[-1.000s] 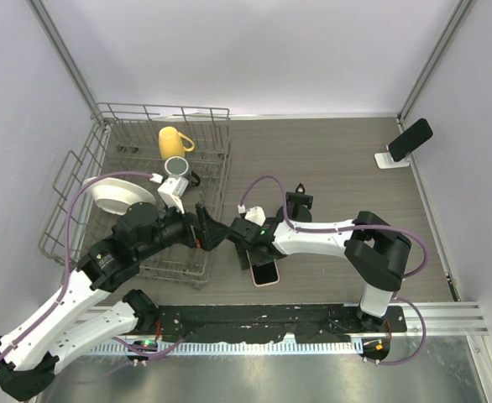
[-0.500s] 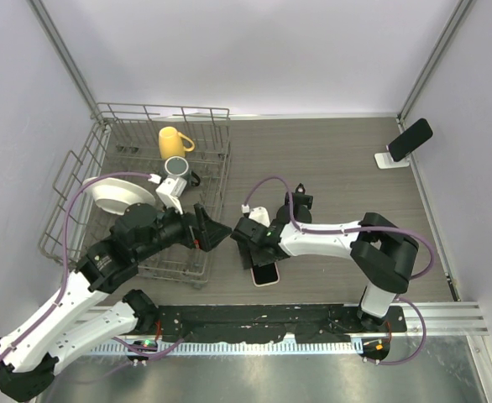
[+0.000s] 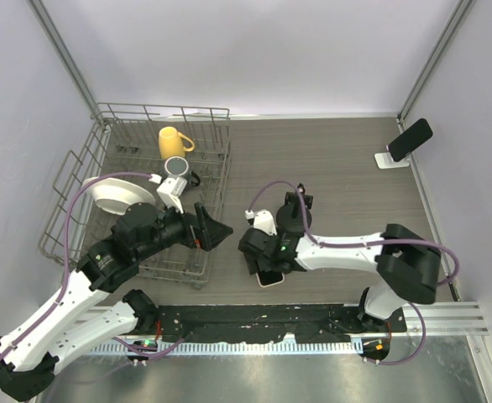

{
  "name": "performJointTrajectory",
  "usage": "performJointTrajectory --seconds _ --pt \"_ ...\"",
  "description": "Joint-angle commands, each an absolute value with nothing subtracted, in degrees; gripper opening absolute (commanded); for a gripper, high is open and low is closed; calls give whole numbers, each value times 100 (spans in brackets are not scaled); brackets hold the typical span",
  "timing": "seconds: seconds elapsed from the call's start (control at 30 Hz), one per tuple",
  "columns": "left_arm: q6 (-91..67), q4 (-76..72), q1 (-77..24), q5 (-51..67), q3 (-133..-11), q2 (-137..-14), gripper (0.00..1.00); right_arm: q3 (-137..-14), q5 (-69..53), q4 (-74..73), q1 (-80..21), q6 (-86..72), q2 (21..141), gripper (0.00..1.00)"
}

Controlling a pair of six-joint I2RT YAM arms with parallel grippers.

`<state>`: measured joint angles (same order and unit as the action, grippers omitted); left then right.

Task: Place the phone on the phone stand

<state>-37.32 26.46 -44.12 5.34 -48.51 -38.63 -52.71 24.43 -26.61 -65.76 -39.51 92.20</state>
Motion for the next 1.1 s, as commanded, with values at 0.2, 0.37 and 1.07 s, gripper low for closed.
performJointTrajectory --seconds 0.2,0.37,1.07 --pt "-4315 2277 -4377 351 -4887 -4025 100 -3983 3322 -721 -6838 -3420 7007 1" --pt "-4807 1706 -4333 816 -4677 -4472 100 -3736 3367 -431 -6908 -3121 5804 1" --pt "-5449 457 -4772 1529 -5158 -6609 73 -3867 2901 -475 -6917 -2320 4526 1"
